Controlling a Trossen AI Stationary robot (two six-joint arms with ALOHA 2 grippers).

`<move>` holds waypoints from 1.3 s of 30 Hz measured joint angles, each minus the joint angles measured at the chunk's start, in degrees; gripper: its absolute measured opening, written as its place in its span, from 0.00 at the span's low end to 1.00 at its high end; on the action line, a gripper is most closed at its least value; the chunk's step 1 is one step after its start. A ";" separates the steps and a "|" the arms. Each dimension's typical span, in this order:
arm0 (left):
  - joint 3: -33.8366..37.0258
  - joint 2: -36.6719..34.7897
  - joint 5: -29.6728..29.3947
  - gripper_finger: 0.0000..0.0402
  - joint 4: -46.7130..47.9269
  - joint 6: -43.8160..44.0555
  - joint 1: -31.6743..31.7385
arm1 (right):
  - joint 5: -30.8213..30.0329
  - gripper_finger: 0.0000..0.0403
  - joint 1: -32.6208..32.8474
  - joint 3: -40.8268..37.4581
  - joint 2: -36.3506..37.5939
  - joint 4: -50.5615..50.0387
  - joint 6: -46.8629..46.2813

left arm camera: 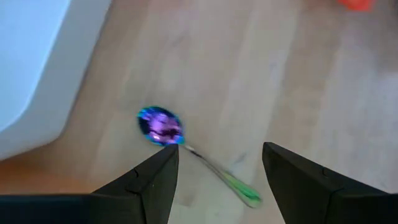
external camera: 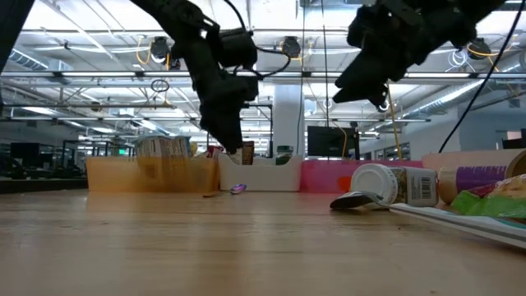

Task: Pick & Place Food Item
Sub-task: Put the violet color spoon into the red bin

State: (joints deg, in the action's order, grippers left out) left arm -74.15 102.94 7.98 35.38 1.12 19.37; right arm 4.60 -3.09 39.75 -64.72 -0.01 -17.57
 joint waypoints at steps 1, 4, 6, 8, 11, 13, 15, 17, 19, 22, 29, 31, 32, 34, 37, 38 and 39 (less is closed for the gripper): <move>0.00 0.57 -0.01 0.60 -0.45 0.09 0.60 | 0.00 0.44 0.02 -1.14 0.95 0.79 -0.84; -0.04 2.37 0.01 0.60 -2.01 1.20 2.07 | -0.04 0.44 0.02 -4.55 3.33 4.44 -3.50; -0.04 3.49 -0.04 0.60 -3.09 2.63 2.80 | -0.12 0.44 0.02 -6.70 4.67 6.69 -4.83; -0.04 4.60 -0.02 0.60 -4.00 3.70 3.20 | -0.15 0.44 0.02 -8.07 5.58 8.39 -5.98; -0.04 5.82 -0.75 0.60 -4.95 5.20 3.26 | -0.15 0.44 0.02 -8.96 6.37 8.70 -7.22; -0.07 6.61 -1.15 0.60 -5.85 5.76 3.14 | -0.17 0.44 0.02 -9.09 6.61 8.47 -7.26; -0.07 6.77 -2.49 0.60 -5.80 6.51 2.81 | -0.26 0.44 0.02 -9.12 6.66 8.90 -7.25; -0.11 6.95 -5.57 0.60 -6.56 6.53 2.18 | -0.26 0.44 0.02 -9.12 6.66 8.74 -7.21; -0.11 7.16 -7.74 0.60 -6.78 6.55 1.75 | -0.26 0.44 0.02 -9.12 6.66 8.78 -7.23; -0.13 7.47 -9.63 0.60 -7.28 6.57 1.31 | -0.26 0.44 0.02 -9.12 6.66 8.74 -7.19; -0.09 8.99 -10.00 0.60 -7.04 6.60 0.51 | -0.26 0.44 0.02 -9.12 6.66 8.76 -7.25; -0.11 9.57 -10.45 0.60 -7.24 6.56 0.31 | -0.26 0.44 0.02 -9.12 6.66 8.67 -7.23; -0.10 9.61 -10.88 0.60 -6.88 6.61 0.29 | -0.26 0.44 0.02 -9.12 6.66 8.65 -7.25; -0.11 9.88 -11.25 0.60 -6.82 6.70 -0.09 | -0.27 0.44 0.02 -9.11 6.66 8.69 -7.25; -0.15 10.03 -11.34 0.60 -6.59 6.79 -0.30 | -0.27 0.44 0.02 -9.12 6.66 8.65 -7.25; -0.15 10.09 -11.35 0.60 -6.41 6.94 -0.41 | -0.27 0.44 0.02 -9.11 6.66 8.66 -7.25; -0.16 10.27 -11.90 0.60 -6.63 6.92 -0.56 | -0.26 0.44 0.02 -9.10 6.66 8.62 -7.24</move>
State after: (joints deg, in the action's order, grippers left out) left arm -74.31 113.21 -3.92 28.75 8.03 18.81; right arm 4.34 -3.07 30.65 -58.06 8.62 -24.80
